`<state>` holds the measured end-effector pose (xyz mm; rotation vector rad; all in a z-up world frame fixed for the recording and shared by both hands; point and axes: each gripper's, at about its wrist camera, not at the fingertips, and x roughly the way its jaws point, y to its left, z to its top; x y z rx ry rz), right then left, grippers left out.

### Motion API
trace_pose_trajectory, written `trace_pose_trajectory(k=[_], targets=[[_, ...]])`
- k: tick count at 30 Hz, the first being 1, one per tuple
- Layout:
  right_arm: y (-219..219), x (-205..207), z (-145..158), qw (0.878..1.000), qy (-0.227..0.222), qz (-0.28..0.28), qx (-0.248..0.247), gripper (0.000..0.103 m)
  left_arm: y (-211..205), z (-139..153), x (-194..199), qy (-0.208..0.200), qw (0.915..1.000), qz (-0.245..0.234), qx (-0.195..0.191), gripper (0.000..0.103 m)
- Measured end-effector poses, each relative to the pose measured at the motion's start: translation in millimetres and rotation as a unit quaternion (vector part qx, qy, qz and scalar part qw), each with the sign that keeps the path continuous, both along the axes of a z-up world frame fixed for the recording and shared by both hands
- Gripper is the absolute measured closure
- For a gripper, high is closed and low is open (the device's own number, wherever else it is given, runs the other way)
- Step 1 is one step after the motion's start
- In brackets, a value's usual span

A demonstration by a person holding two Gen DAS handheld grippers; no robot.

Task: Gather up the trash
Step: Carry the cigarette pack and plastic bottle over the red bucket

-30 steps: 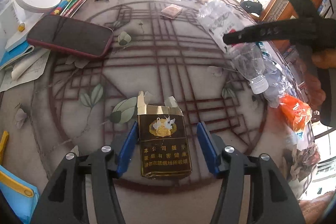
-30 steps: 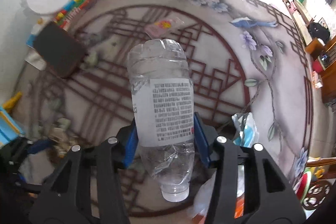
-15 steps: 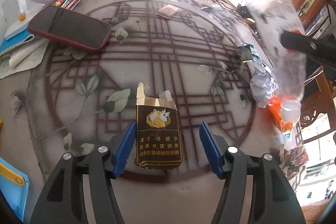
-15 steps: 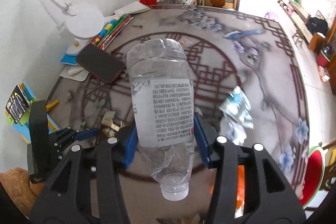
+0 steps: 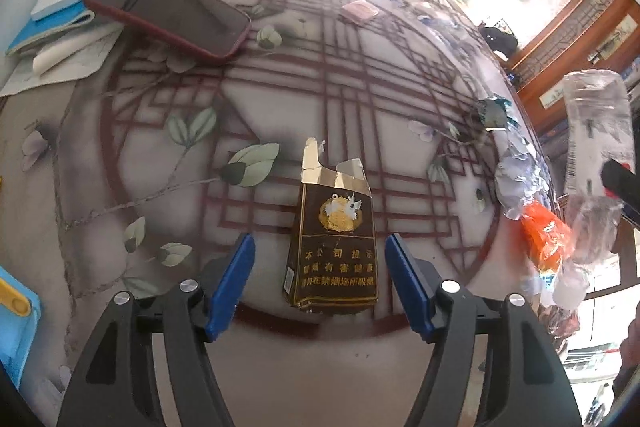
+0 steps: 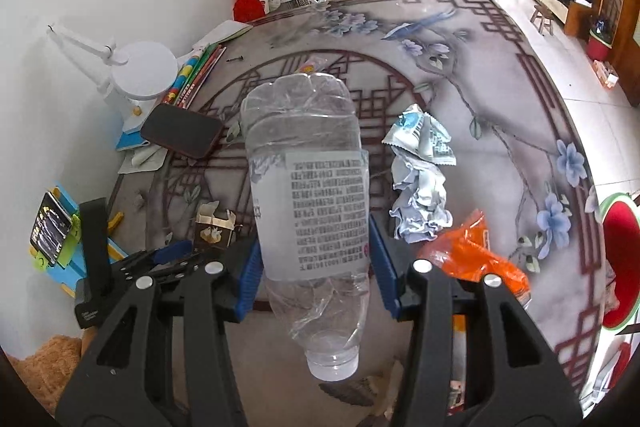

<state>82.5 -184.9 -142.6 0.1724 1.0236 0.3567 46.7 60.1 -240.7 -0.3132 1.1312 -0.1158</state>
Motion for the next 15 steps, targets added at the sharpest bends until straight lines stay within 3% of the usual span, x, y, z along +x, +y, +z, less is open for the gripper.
trace_pose_trajectory(k=[7, 11, 15], targets=[[-1.7, -8.2, -1.0, 1.000, 0.005, 0.002, 0.006, 0.055, -24.9, -5.2, 4.6, 0.004, 0.9994, -0.023, 0.026, 0.039], [-6.0, -12.3, 1.0, 1.000, 0.000, 0.000, 0.010, 0.055, -27.1, -7.2, 5.2, 0.007, 0.9994, -0.023, 0.026, 0.055], [-13.7, -14.4, 1.9, 1.000, -0.005, -0.008, 0.015, 0.055, -27.5, 4.5, 1.9, -0.015, 0.9992, -0.029, 0.023, 0.056]])
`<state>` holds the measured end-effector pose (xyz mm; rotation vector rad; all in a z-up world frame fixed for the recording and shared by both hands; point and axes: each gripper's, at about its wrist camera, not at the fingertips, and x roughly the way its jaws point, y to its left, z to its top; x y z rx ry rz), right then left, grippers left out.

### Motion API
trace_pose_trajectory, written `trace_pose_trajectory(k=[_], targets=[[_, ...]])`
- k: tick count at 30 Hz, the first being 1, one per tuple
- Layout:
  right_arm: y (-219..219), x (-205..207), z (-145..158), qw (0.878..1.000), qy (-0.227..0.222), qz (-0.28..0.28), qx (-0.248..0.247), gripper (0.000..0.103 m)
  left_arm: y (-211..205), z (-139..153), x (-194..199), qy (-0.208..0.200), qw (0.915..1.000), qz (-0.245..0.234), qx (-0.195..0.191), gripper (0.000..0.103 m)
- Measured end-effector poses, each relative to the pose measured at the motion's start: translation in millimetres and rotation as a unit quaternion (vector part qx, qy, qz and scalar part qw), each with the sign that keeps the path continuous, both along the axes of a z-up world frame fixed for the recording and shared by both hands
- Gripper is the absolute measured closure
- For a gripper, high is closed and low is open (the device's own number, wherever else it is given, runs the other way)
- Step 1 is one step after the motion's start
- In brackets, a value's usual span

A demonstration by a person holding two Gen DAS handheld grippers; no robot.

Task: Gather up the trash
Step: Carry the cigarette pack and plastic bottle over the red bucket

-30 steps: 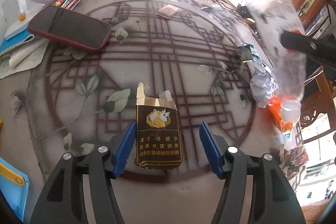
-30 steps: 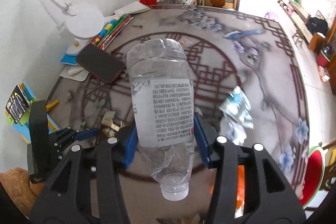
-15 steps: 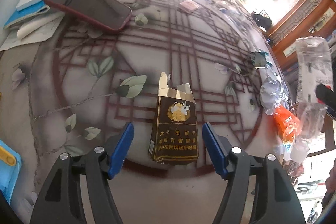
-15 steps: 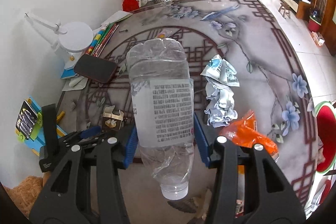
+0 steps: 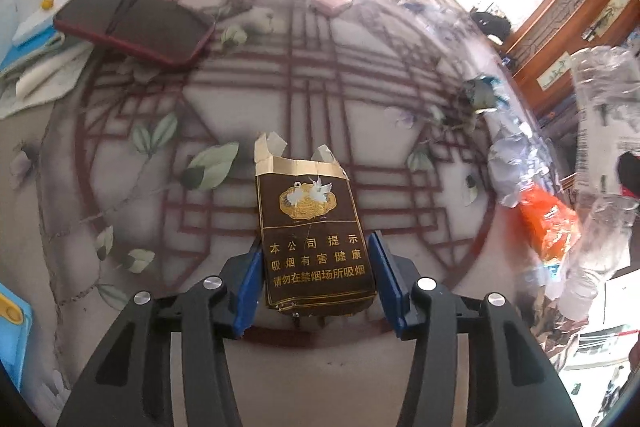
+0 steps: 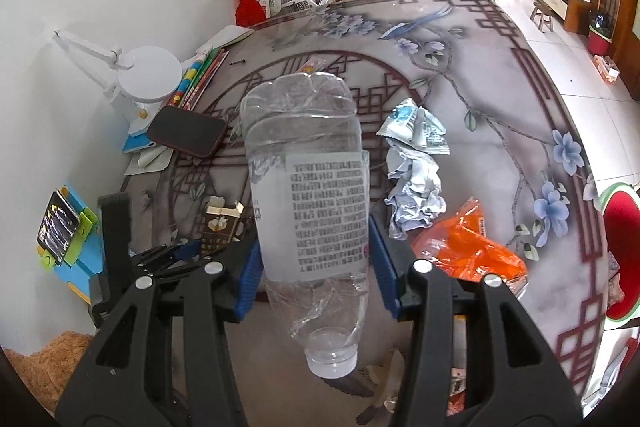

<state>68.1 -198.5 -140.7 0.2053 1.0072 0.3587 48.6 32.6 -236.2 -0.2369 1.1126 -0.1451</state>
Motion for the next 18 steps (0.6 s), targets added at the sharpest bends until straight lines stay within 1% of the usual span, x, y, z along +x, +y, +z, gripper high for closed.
trace_pose_trajectory(k=[4, 9, 15, 18], targets=[[-7.9, -0.1, 3.0, 1.000, -0.008, -0.009, 0.004, 0.055, -1.9, 26.4, -3.6, -0.036, 0.9993, 0.001, -0.008, 0.056], [-19.3, -1.2, 10.5, 1.000, -0.022, -0.019, 0.004, 0.055, -14.7, 65.7, -1.6, -0.078, 0.9965, -0.008, -0.028, 0.056], [-42.3, -4.0, 13.6, 0.999, -0.031, -0.040, 0.008, 0.055, -35.6, 97.8, 2.3, -0.113, 0.9923, -0.023, -0.045, 0.056], [-56.3, -4.7, 13.8, 0.998, -0.032, -0.053, 0.011, 0.055, -47.3, 109.0, 5.1, -0.125, 0.9905, -0.029, -0.050, 0.056]])
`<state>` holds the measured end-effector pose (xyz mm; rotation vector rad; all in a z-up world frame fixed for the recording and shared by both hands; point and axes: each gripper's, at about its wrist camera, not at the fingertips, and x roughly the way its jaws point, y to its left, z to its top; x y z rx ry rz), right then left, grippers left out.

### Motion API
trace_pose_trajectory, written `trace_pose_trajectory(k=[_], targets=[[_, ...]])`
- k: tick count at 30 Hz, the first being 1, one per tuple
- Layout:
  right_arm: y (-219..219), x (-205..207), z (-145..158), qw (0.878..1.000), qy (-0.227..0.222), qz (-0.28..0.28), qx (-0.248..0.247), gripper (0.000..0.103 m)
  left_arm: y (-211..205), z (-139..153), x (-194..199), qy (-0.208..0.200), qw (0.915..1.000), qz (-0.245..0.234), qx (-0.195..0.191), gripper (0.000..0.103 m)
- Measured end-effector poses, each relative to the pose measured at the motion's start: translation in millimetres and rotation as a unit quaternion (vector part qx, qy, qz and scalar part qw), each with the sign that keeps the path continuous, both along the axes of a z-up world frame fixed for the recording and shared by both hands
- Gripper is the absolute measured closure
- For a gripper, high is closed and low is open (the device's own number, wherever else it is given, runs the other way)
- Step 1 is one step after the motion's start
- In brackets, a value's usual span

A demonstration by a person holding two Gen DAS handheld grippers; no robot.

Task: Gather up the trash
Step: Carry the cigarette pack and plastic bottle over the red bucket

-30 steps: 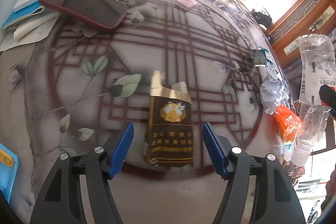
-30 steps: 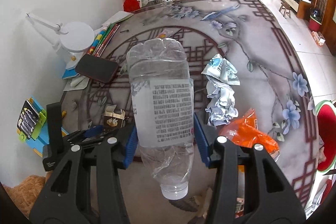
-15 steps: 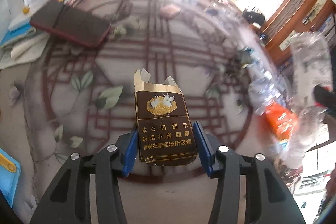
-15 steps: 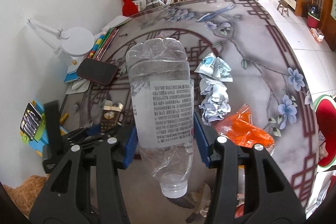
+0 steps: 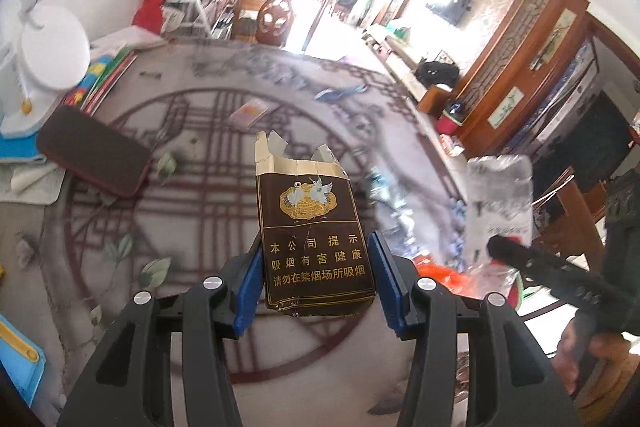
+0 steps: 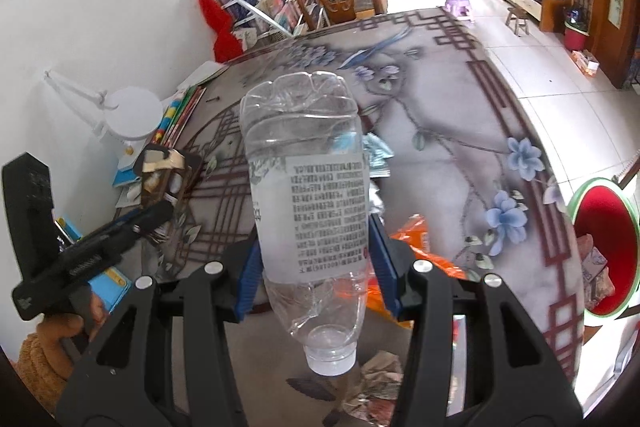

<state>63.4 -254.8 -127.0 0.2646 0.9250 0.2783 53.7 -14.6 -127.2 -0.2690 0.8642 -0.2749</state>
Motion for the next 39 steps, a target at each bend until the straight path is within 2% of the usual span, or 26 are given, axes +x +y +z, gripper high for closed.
trace_pose_trajectory(k=[9, 29, 39], targets=[[-48.6, -3.6, 4.8, 0.999, -0.012, -0.030, 0.000, 0.055, -37.6, 20.5, 0.9, -0.023, 0.9997, -0.008, 0.009, 0.056], [-156.4, -2.4, 9.8, 1.000, -0.025, -0.017, 0.006, 0.055, -142.3, 39.6, -7.7, -0.044, 0.9986, 0.010, 0.027, 0.056], [-208.7, -7.7, 7.4, 0.999, -0.030, -0.041, 0.018, 0.055, -189.1, 46.6, -6.6, -0.050, 0.9979, -0.001, 0.041, 0.056]])
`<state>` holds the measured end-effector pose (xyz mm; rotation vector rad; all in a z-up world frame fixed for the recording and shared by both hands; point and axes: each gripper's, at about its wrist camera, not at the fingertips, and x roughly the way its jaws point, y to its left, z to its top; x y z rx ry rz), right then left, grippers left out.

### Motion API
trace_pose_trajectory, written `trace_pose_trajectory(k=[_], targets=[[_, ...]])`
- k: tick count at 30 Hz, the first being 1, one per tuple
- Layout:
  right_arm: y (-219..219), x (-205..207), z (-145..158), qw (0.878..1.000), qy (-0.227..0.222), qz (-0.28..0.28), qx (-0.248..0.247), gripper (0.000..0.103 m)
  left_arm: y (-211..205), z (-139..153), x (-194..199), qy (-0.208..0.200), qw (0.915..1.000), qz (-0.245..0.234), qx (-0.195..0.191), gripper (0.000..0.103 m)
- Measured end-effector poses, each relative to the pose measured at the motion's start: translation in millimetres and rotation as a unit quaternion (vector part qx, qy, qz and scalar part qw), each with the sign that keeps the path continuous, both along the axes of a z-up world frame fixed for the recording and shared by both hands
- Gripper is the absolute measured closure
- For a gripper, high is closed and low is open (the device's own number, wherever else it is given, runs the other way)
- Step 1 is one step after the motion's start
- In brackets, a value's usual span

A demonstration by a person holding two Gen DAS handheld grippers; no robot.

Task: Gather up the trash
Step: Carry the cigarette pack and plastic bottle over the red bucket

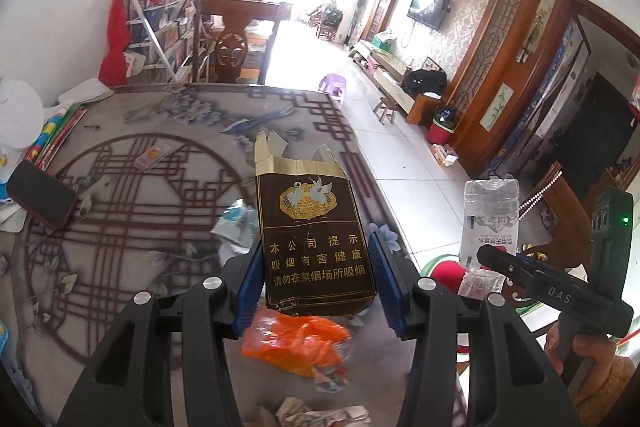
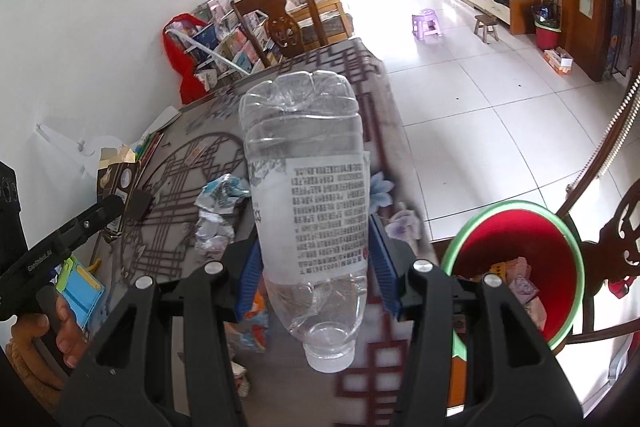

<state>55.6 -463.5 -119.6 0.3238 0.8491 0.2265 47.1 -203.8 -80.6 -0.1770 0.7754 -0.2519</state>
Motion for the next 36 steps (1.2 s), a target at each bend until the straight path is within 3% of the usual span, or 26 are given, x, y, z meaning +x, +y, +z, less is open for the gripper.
trace_pose_trajectory(k=[25, 36], targets=[[-117.2, -25.7, -15.1, 0.993, 0.013, -0.120, 0.005, 0.055, -141.3, -3.3, 26.8, 0.008, 0.9927, -0.120, 0.010, 0.056], [-163.1, -49.6, -25.3, 0.982, 0.031, -0.184, 0.005, 0.055, -217.4, -18.8, 38.0, 0.037, 0.9763, -0.213, 0.008, 0.056]])
